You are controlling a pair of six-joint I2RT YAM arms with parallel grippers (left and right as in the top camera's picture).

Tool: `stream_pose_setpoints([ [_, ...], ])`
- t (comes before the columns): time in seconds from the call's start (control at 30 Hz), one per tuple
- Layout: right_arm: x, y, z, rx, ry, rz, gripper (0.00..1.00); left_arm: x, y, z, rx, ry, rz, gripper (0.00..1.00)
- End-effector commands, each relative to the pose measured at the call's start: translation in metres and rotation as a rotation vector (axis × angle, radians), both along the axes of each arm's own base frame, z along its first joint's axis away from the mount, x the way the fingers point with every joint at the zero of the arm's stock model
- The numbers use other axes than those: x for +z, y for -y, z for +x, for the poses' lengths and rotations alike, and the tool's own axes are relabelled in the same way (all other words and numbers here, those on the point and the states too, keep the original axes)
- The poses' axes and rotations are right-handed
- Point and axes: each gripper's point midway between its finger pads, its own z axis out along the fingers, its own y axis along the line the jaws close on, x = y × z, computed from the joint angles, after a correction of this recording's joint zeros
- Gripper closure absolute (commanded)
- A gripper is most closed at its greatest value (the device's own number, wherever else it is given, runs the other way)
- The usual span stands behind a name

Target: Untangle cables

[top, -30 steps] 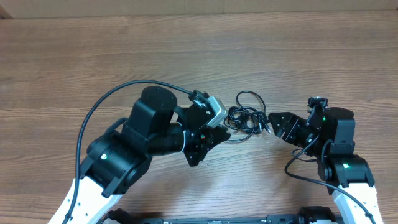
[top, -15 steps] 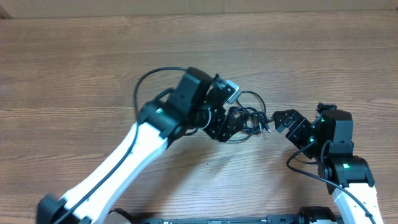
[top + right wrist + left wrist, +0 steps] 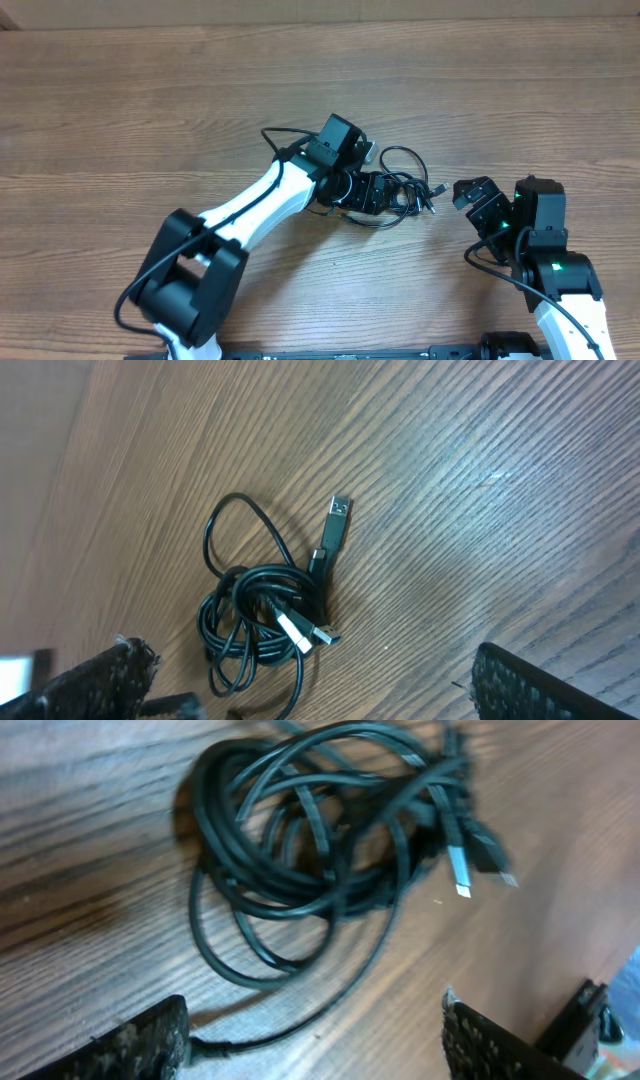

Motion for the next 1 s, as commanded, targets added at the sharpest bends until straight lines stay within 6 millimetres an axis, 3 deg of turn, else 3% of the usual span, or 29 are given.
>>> stream_pose_setpoints([
  [0.0, 0.001, 0.003, 0.000, -0.020, 0.007, -0.005, 0.00, -0.014, -0.001, 0.006, 0.063, -0.049, 0.014, 0.20],
  [0.4, 0.001, 0.003, 0.000, -0.017, 0.010, -0.008, 0.00, -0.034, 0.009, 0.028, 0.163, -0.044, -0.009, 0.27],
  [0.7, 0.001, 0.003, 0.000, -0.017, 0.010, -0.007, 0.00, -0.035, 0.009, 0.032, 0.194, -0.047, -0.010, 0.43],
  [0.97, 0.001, 0.003, 0.000, -0.017, 0.010, -0.008, 0.00, -0.037, 0.006, 0.037, 0.219, -0.025, 0.014, 0.43],
])
